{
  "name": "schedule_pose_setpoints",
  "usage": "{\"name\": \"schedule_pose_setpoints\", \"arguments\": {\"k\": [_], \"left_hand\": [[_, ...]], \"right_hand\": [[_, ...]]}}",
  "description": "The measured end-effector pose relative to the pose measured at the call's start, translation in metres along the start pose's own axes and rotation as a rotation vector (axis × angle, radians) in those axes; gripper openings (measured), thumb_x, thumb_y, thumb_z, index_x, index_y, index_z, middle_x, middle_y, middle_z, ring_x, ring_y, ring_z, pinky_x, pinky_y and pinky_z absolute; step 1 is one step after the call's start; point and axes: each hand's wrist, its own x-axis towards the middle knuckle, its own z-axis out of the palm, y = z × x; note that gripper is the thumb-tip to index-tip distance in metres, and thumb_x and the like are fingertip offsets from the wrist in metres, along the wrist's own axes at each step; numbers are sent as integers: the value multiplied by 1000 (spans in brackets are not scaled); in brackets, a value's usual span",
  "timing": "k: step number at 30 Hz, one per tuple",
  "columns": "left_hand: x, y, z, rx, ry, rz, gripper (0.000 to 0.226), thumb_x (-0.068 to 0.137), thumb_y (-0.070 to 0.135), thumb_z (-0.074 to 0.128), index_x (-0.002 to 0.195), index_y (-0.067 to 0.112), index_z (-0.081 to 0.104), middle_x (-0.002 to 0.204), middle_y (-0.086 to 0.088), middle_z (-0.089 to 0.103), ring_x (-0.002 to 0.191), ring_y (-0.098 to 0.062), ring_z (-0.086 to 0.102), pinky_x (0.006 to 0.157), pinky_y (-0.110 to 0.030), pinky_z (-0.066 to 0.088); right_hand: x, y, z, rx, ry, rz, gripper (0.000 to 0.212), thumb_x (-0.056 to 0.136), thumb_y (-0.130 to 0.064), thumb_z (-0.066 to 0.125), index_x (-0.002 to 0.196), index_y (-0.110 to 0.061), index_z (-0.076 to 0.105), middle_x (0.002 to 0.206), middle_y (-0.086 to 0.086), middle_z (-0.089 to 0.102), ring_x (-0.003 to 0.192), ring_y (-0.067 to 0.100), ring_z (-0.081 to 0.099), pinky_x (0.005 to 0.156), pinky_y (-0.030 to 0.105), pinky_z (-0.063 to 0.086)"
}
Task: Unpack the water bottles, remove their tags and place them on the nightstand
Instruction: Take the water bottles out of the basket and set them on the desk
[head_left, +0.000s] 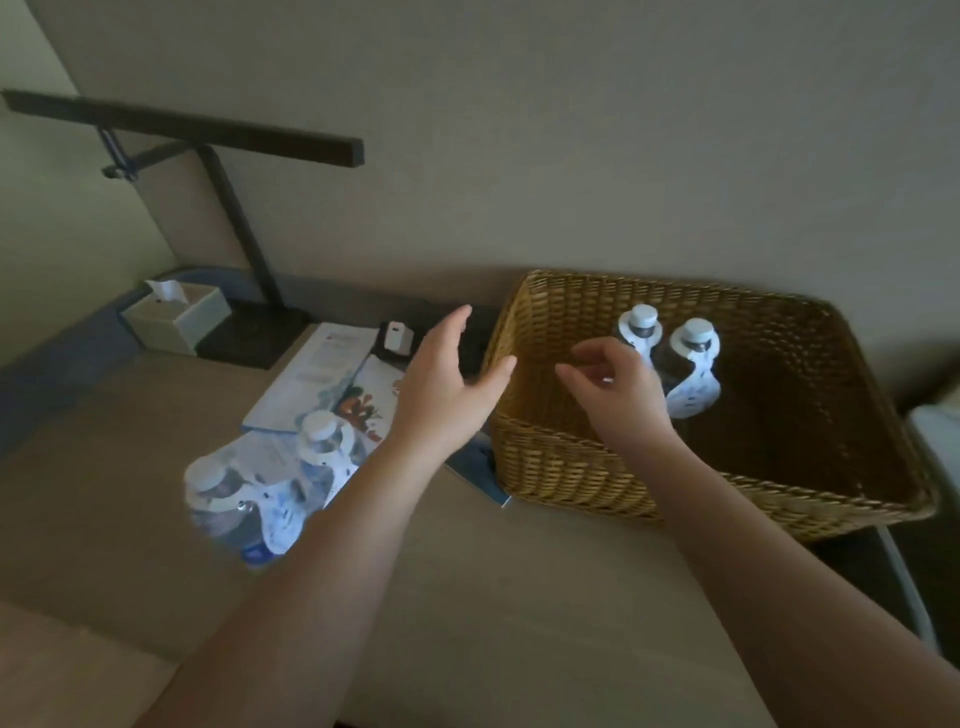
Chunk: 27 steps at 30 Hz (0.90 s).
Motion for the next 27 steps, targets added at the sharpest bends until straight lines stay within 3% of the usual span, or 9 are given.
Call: {"name": "schedule_pose_setpoints", "arguments": {"k": [3, 6, 8, 11, 14, 18, 21, 23, 27], "left_hand": [[24, 17, 44, -56, -159, -5, 72, 85, 49, 64, 147, 31, 30, 150, 6, 39, 134, -13, 38, 98, -22, 34], [47, 26, 86, -41, -268, -51, 80, 83, 53, 65, 149, 32, 25, 154, 4, 33, 138, -18, 35, 106, -38, 34], [61, 30, 112, -52, -322, -105, 87, 80, 54, 68, 150, 32, 21, 156, 2, 30, 140, -20, 33, 107, -40, 33], [80, 33, 146, -66, -367, -176, 99, 75, 53, 74, 151, 30, 16, 157, -2, 27, 142, -24, 30, 108, -40, 31], [92, 32, 173, -75, -373, -234, 108, 70, 48, 80, 152, 27, 13, 159, -5, 21, 144, -25, 25, 112, -43, 27], [100, 27, 201, -113, -358, -288, 117, 66, 43, 85, 154, 24, 10, 160, -4, 18, 145, -25, 21, 113, -42, 24], [104, 26, 217, -185, -346, -293, 119, 61, 42, 88, 153, 21, 14, 155, -2, 31, 142, -22, 29, 108, -34, 26], [105, 25, 225, -224, -336, -283, 112, 60, 40, 89, 150, 22, 23, 147, 0, 42, 136, -20, 38, 102, -30, 29], [105, 23, 236, -281, -260, -305, 102, 59, 37, 90, 143, 23, 33, 137, 3, 50, 124, -15, 47, 98, -30, 36]], "right_hand": [[11, 24, -38, -24, 133, 77, 22, 84, -31, 70, 101, -22, 60, 96, -4, 62, 85, 6, 60, 57, 12, 45], [25, 50, -68, -108, 253, 123, 26, 80, -28, 74, 99, -20, 58, 101, -1, 59, 88, 11, 59, 65, 17, 42], [35, 65, -82, -137, 281, 169, 40, 76, -31, 77, 107, -20, 54, 112, 2, 53, 94, 14, 55, 73, 22, 44], [56, 84, -94, -194, 209, 230, 70, 70, -36, 82, 127, -20, 45, 127, 5, 44, 112, 22, 50, 91, 35, 48], [75, 102, -97, -248, 54, 275, 95, 67, -38, 84, 144, -21, 30, 144, 10, 34, 128, 28, 41, 104, 46, 42], [92, 122, -92, -242, -49, 297, 108, 65, -38, 85, 150, -19, 20, 151, 10, 28, 136, 28, 33, 109, 46, 36], [98, 134, -88, -192, -56, 258, 99, 63, -39, 85, 143, -18, 31, 141, 5, 44, 129, 23, 42, 101, 40, 41], [101, 139, -85, -136, -54, 247, 83, 65, -38, 84, 133, -21, 40, 122, -3, 55, 116, 18, 52, 85, 30, 45], [105, 146, -84, -117, -31, 236, 60, 67, -38, 82, 114, -23, 48, 96, -12, 56, 95, 11, 58, 63, 19, 39]]}}
